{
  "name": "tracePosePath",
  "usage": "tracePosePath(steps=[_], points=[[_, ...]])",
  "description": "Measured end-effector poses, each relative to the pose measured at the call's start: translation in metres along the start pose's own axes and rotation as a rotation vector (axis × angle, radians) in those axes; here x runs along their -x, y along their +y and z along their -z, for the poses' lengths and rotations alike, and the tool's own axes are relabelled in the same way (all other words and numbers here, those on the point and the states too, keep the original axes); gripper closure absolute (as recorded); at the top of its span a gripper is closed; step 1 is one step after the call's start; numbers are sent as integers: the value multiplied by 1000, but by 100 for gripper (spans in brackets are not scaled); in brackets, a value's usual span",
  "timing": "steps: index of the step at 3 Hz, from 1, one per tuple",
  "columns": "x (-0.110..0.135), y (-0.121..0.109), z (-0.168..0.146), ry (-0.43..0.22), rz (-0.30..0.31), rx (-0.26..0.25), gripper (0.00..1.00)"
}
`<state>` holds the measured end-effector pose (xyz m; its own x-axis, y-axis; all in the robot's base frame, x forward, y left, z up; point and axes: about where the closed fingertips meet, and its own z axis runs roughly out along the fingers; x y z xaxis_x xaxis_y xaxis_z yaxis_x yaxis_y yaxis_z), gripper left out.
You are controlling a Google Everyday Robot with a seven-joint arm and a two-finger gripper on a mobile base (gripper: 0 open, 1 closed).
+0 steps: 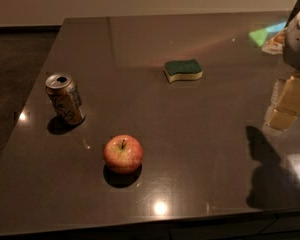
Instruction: Pick orange can
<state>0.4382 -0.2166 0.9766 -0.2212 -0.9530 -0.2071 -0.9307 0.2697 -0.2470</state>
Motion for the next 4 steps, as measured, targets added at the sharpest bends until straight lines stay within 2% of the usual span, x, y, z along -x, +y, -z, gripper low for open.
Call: tracePosePath(steps=[1,2,4], points=[[1,-1,1,0,0,-10,0],[22,-10,-3,-54,6,-15,0],[115,-31,-22,-241,86,-18,0]])
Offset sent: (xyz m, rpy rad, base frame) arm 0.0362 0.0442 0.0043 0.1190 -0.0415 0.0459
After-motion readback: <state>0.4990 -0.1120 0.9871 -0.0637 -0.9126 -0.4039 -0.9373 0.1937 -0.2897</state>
